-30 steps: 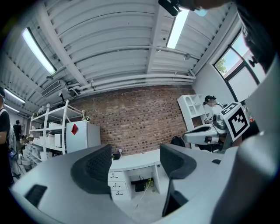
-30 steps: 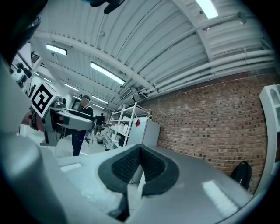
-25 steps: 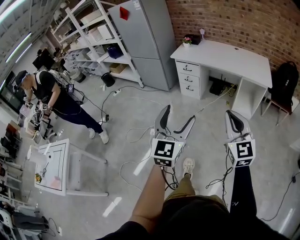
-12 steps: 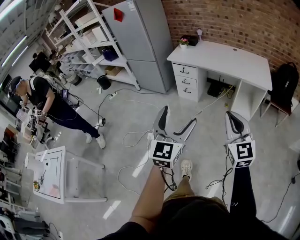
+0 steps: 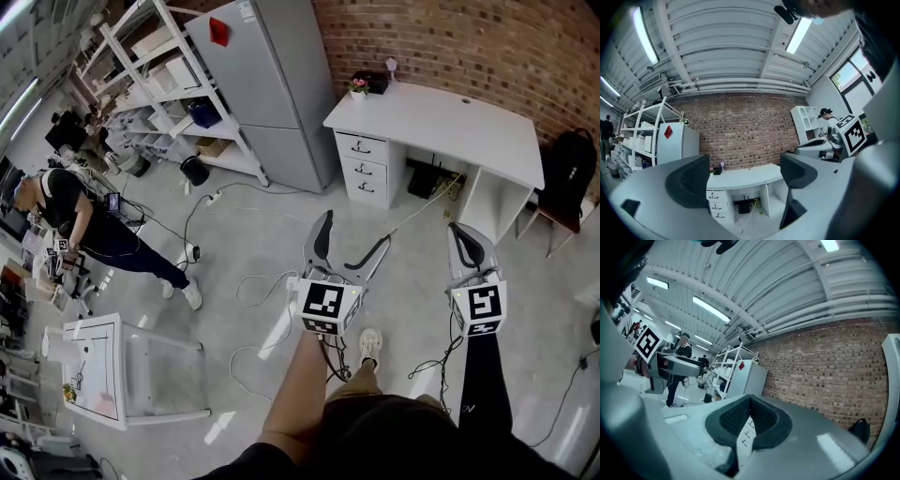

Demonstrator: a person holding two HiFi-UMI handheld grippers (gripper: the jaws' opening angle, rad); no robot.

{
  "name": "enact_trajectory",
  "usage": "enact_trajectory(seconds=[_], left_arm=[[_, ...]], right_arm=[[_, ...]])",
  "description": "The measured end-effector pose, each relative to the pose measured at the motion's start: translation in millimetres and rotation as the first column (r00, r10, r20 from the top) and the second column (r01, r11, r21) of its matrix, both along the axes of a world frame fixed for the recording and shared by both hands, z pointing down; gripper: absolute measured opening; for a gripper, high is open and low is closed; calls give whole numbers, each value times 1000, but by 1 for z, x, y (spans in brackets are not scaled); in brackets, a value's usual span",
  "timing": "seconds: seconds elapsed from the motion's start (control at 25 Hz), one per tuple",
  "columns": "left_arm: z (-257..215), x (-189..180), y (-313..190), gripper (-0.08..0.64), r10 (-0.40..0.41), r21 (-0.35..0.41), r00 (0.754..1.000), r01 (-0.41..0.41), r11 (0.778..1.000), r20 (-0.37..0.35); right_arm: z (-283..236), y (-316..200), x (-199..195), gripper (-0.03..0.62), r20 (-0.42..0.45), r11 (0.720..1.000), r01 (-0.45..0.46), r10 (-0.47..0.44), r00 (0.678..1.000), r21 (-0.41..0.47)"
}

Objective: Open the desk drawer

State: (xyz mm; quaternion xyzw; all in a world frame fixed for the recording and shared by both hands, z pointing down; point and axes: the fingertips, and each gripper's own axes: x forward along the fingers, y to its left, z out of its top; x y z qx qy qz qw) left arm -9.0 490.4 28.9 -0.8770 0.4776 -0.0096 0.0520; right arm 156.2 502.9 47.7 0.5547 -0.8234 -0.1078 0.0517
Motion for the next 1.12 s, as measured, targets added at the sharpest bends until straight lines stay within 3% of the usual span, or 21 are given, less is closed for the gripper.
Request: enact_trajectory(seconds=[0.08, 0.8, 1.12], left_arm=[[2, -1, -16, 451, 3, -4, 1000, -3, 1000, 2], [7, -3, -186, 449, 63, 24, 997, -64, 998, 45], [13, -5, -238, 449, 78, 16, 996, -79, 997, 44]], right_arm=[[2, -15, -3, -2, -28, 1000, -6, 6, 1000, -1], [11, -174, -4, -1, -12, 996, -79, 78, 997, -28], [15, -226, -13, -2, -11, 997, -77, 77, 997, -26]])
